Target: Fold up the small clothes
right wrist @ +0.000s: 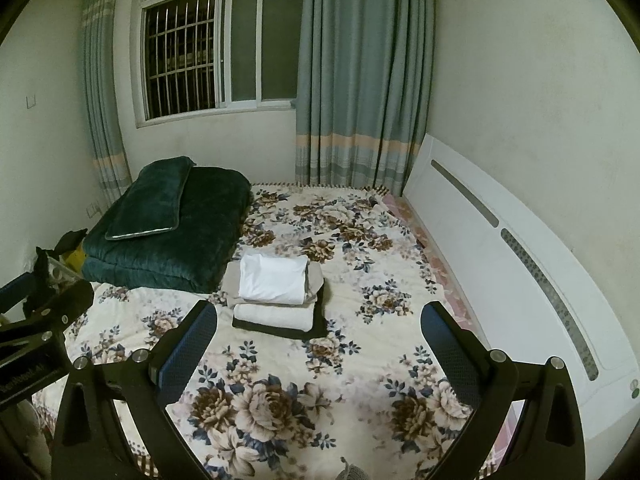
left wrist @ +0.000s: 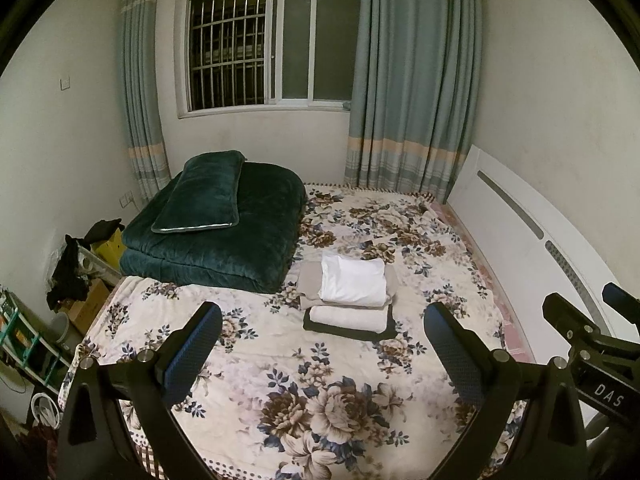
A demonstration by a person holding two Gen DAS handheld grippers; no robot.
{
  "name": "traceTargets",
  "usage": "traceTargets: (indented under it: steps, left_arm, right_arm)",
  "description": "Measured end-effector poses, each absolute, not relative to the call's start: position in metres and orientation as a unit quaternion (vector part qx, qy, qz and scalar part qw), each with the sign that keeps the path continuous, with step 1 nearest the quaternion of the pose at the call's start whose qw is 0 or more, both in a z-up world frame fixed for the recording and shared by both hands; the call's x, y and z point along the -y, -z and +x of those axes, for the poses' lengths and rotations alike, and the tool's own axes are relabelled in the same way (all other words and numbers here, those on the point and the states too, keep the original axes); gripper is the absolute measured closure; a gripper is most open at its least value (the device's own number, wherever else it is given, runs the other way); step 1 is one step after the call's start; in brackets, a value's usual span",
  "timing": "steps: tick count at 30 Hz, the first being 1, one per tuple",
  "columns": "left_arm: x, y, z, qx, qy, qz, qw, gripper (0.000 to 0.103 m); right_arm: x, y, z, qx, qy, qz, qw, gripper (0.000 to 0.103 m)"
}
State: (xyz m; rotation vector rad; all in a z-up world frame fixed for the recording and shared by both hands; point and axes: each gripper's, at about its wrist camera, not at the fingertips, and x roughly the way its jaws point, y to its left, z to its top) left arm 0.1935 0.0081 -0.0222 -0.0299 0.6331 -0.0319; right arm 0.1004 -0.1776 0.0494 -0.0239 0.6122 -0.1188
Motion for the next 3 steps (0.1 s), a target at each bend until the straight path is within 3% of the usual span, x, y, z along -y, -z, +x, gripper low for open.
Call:
traceTargets:
  steps: [3]
  left_arm:
    - [-0.0066, 0.0201, 0.1975, -0.311, 0.014, -0.015, 0.95, 0.0]
  right_arm:
    - [0.1787, -0.0478, 0.0997, -0.301, 0.059, -0.012, 0.952, 0.0]
